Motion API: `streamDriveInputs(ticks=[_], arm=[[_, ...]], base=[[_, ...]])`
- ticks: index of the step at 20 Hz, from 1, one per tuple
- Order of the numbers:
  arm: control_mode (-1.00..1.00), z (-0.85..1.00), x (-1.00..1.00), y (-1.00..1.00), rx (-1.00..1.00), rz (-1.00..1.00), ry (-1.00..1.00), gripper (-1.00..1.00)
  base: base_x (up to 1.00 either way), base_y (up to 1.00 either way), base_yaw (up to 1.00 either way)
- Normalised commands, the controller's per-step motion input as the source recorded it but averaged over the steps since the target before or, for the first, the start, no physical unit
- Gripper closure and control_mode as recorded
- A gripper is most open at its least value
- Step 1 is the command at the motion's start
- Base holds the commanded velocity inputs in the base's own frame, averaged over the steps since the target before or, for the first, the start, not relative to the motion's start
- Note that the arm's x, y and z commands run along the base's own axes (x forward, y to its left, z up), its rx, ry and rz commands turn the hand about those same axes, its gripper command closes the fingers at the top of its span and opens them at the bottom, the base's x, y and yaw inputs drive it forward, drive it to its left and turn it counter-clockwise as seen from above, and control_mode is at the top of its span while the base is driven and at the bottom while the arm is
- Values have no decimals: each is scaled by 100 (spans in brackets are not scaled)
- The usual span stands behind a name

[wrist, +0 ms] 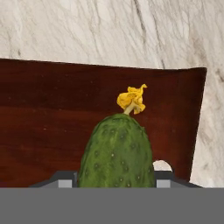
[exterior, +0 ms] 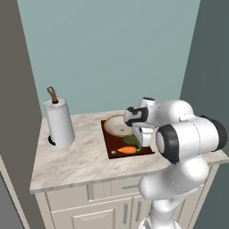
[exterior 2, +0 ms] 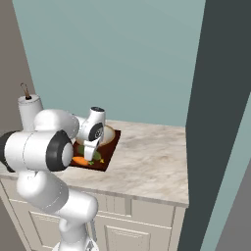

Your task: Place the two vegetables and bowl onto the tray for setting up a vegetable dip station.

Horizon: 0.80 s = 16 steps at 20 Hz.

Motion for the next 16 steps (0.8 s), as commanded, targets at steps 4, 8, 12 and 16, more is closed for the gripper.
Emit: streamDriveInputs(ticks=[4, 8, 12, 16], arm=[[-100, -10, 13, 7, 0, 0, 1, 100], [-100, -7, 11, 2, 0, 0, 1, 100], [-100, -4, 8, 0, 0, 0, 0, 100], [-100, -6, 2, 0, 0, 0, 3, 100]], base=[[0, 0, 0], [0, 0, 0], [0, 0, 0], [0, 0, 0]])
